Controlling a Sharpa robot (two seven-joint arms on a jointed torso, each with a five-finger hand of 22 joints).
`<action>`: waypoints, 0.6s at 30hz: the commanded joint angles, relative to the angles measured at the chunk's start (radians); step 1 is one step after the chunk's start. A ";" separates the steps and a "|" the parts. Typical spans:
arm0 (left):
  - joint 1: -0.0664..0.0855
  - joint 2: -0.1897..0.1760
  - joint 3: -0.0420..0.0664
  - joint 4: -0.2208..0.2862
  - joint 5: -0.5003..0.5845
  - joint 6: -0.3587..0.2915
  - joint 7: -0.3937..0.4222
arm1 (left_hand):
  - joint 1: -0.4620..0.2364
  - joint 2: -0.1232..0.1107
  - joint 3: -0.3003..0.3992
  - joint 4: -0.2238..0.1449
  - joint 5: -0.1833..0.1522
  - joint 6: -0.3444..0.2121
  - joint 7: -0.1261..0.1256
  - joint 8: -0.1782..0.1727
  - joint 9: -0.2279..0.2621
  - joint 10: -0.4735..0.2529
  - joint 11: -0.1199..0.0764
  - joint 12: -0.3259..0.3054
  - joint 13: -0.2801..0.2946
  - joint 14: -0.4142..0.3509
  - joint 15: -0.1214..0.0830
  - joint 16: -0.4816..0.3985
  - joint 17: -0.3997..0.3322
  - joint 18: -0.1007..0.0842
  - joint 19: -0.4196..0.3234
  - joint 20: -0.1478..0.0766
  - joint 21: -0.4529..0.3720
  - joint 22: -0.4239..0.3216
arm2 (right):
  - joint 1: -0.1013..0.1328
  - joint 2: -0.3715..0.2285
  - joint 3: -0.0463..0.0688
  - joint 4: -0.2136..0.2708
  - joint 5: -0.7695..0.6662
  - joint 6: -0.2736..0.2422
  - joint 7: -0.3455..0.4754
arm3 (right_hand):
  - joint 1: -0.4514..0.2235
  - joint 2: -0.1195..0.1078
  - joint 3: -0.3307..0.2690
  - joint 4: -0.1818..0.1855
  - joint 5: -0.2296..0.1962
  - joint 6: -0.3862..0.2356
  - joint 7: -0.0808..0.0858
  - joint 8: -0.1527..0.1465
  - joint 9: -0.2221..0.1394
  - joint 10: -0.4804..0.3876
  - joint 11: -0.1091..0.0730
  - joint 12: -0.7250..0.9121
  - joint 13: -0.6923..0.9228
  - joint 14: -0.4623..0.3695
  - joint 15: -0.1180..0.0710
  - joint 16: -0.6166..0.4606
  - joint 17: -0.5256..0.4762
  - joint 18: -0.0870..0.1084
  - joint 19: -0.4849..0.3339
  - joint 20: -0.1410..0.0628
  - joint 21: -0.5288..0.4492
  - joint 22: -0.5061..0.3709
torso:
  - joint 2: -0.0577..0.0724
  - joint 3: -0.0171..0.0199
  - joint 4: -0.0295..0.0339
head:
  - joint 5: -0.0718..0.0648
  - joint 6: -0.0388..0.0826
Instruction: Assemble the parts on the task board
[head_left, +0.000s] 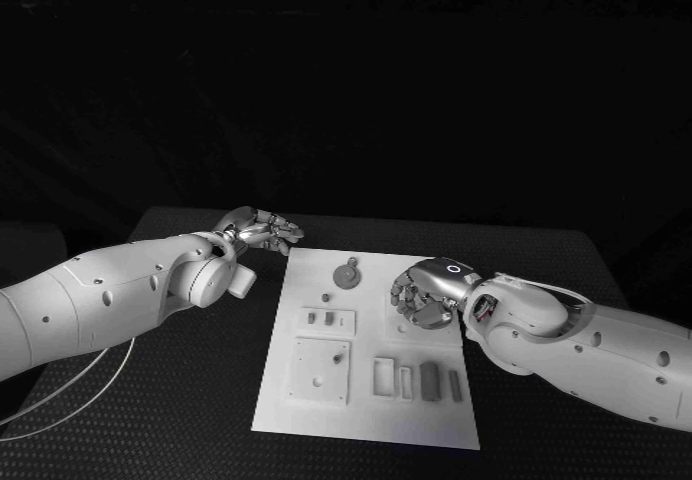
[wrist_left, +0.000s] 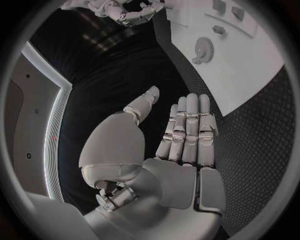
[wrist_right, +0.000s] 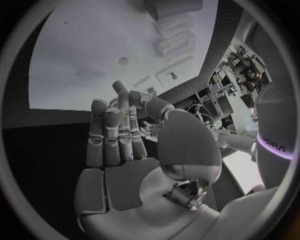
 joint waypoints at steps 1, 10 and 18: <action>0.002 0.003 0.001 0.000 0.004 0.011 0.005 | 0.002 0.011 -0.004 0.003 -0.004 -0.007 0.002 0.005 -0.001 -0.008 -0.002 -0.005 0.001 0.004 0.001 -0.004 0.001 0.000 0.006 -0.003 -0.003 -0.001 | 0.008 -0.005 0.004 0.012 0.084 0.029 0.027 | 0.006 0.022 0.005 0.002 0.002 0.015 0.007 0.014 0.029 0.007 0.001 -0.003 0.001 -0.002 -0.006 0.005 0.001 0.013 0.003 0.001 0.006 0.021 | 0.000 0.0000 0.0002 | 0.001 0.000; 0.002 0.004 0.001 -0.001 0.004 0.011 0.005 | 0.002 0.011 -0.004 0.003 -0.004 -0.007 0.002 0.005 -0.002 -0.008 -0.002 -0.005 0.001 0.004 0.001 -0.005 0.002 0.000 0.007 -0.003 -0.004 -0.001 | 0.010 0.015 0.016 0.053 0.174 -0.008 0.082 | 0.002 0.026 0.006 -0.001 0.001 0.013 0.007 0.012 0.030 0.007 0.001 -0.005 0.003 -0.004 -0.006 0.004 0.002 0.013 0.001 0.001 0.006 0.021 | 0.000 -0.0004 -0.0008 | 0.010 0.003; 0.002 0.007 0.001 -0.003 0.004 0.010 0.006 | 0.002 0.011 -0.004 0.003 -0.004 -0.007 0.002 0.005 -0.002 -0.008 -0.002 -0.005 0.001 0.005 0.001 -0.005 0.003 0.000 0.007 -0.003 -0.004 -0.001 | 0.003 0.066 0.016 0.077 0.219 -0.002 0.111 | -0.002 0.033 0.006 -0.007 0.001 0.011 0.009 0.009 0.031 0.004 0.002 -0.010 0.005 -0.007 -0.005 0.002 0.001 0.013 -0.001 0.002 0.006 0.020 | -0.001 -0.0015 0.0000 | 0.021 0.003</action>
